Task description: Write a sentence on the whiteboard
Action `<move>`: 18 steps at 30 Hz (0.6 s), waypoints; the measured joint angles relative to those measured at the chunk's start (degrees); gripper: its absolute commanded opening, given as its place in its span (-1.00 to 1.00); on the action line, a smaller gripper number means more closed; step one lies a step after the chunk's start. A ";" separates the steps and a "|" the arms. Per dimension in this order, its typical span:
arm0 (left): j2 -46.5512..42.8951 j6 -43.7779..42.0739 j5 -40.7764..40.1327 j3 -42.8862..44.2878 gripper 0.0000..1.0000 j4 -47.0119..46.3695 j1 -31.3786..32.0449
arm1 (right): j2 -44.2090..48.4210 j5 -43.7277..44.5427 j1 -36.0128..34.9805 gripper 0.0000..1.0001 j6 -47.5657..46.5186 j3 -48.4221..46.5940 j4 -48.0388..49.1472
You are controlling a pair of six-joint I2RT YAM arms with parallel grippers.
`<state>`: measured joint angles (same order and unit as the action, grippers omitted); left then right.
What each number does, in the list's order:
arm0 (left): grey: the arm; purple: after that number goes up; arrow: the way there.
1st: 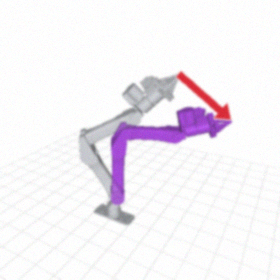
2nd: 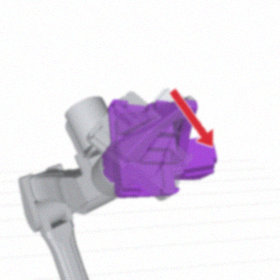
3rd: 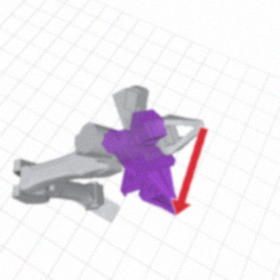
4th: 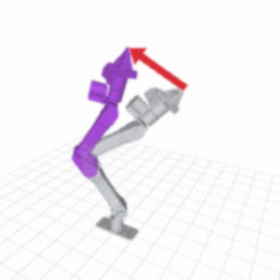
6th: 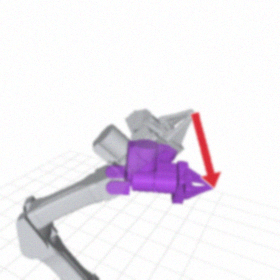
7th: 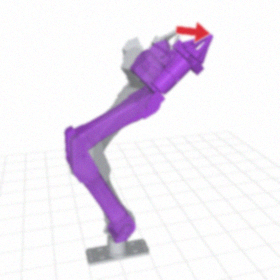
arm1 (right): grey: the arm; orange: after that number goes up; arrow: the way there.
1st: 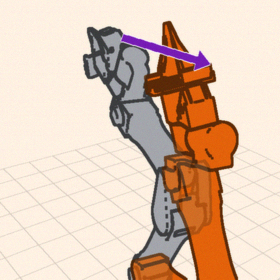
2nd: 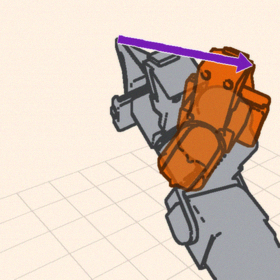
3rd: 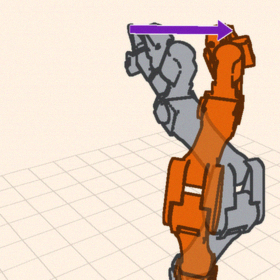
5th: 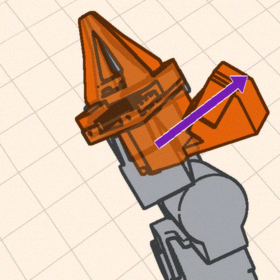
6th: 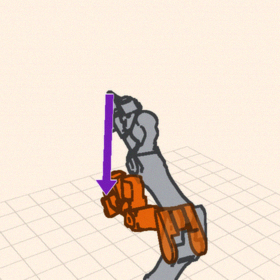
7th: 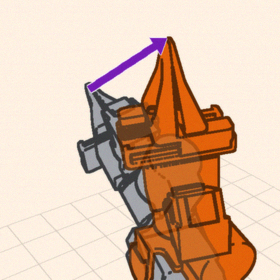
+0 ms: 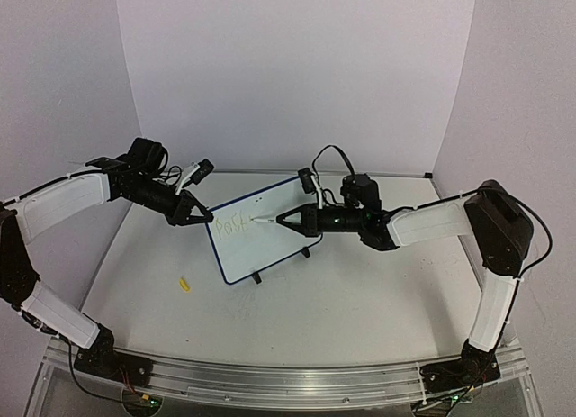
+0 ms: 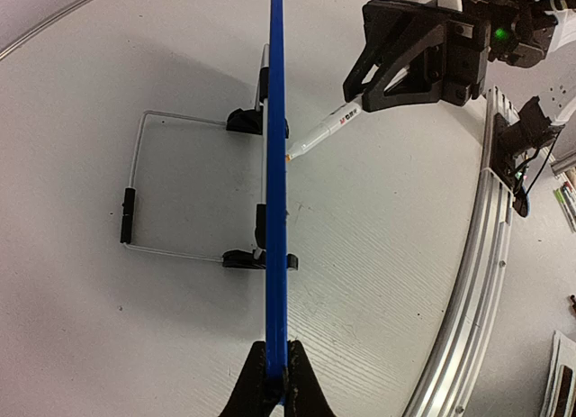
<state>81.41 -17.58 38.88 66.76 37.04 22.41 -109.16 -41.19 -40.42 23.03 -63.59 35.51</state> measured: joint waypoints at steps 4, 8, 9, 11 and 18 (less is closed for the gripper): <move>0.00 -0.02 0.02 0.00 -1.00 0.00 0.02 | 0.00 0.02 0.00 -1.00 0.04 0.19 0.04; 0.00 -0.02 0.02 0.00 -1.00 0.02 0.02 | 0.00 0.18 0.00 -1.00 0.12 0.91 0.02; 0.00 -0.02 0.02 0.00 -1.00 0.02 0.02 | 0.00 0.25 0.00 -1.00 0.15 1.09 0.01; 0.00 -0.02 0.02 0.00 -1.00 0.02 0.02 | 0.00 0.40 0.00 -1.00 0.19 1.44 0.02; 0.00 -0.03 0.02 0.00 -1.00 0.02 0.02 | 0.00 0.80 -0.02 -1.00 0.21 2.40 -0.20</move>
<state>81.41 -17.61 38.89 66.76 37.06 22.44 -109.16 -40.39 -40.44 23.24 -61.19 35.31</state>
